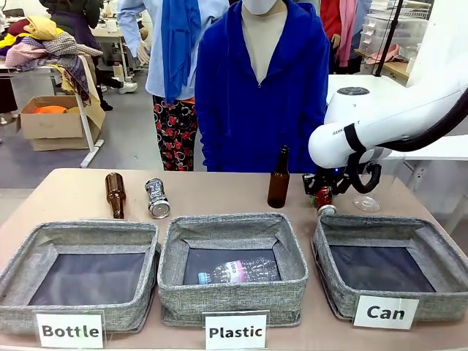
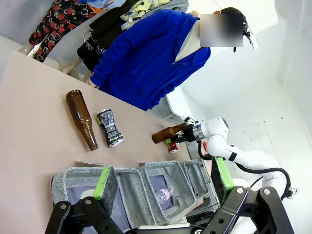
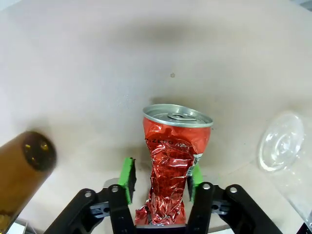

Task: Sort the can waste into the basket.
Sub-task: Pick up the can waste from the table and place it in the right Fabric basket.

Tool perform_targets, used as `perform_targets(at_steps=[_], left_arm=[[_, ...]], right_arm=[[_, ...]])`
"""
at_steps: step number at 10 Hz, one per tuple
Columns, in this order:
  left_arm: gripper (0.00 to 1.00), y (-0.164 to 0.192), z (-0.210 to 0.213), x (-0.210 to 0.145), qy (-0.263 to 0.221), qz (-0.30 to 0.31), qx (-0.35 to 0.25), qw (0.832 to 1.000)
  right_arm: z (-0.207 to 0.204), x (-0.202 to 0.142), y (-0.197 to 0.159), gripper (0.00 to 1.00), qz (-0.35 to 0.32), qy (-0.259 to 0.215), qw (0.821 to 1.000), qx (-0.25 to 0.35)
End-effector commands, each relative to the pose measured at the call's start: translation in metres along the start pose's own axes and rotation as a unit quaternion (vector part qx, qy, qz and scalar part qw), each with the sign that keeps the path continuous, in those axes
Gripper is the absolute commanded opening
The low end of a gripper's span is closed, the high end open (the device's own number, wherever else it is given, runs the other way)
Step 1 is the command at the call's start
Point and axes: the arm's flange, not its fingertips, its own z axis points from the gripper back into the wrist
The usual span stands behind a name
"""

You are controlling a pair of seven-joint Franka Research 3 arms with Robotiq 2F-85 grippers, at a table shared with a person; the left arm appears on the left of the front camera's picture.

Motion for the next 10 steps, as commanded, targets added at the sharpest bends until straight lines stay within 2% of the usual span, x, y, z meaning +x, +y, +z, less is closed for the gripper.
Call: perform_targets(at_steps=[1, 4, 6, 7, 8, 9, 10], left_arm=[[1.00, 0.001, 0.002, -0.001, 0.003, -0.007, -0.003, 1.000], [1.00, 0.001, 0.002, -0.001, 0.003, -0.007, -0.003, 1.000], [1.00, 0.001, 0.002, -0.001, 0.003, -0.007, -0.003, 1.000], [1.00, 0.001, 0.002, -0.001, 0.003, -0.007, -0.003, 1.000], [1.00, 0.001, 0.002, -0.001, 0.003, -0.007, -0.003, 1.000], [1.00, 0.001, 0.002, -0.001, 0.003, -0.007, -0.003, 1.000], [1.00, 0.001, 0.002, -0.001, 0.003, -0.007, -0.003, 1.000]], right_arm=[[-0.001, 0.001, 0.005, 0.00, -0.009, -0.011, 1.000, -0.011], [0.018, -0.001, 0.003, 0.00, -0.001, -0.025, 1.000, -0.008], [0.053, -0.009, 0.002, 0.00, 0.019, -0.027, 0.999, 0.011], [0.095, -0.023, -0.003, 0.00, 0.032, -0.039, 0.999, 0.015], [0.140, -0.041, -0.012, 0.00, 0.039, -0.032, 0.998, 0.023], [0.180, -0.064, -0.023, 0.18, 0.051, -0.029, 0.998, 0.022], [0.209, -0.092, -0.036, 0.18, 0.102, -0.001, 0.995, 0.020]])
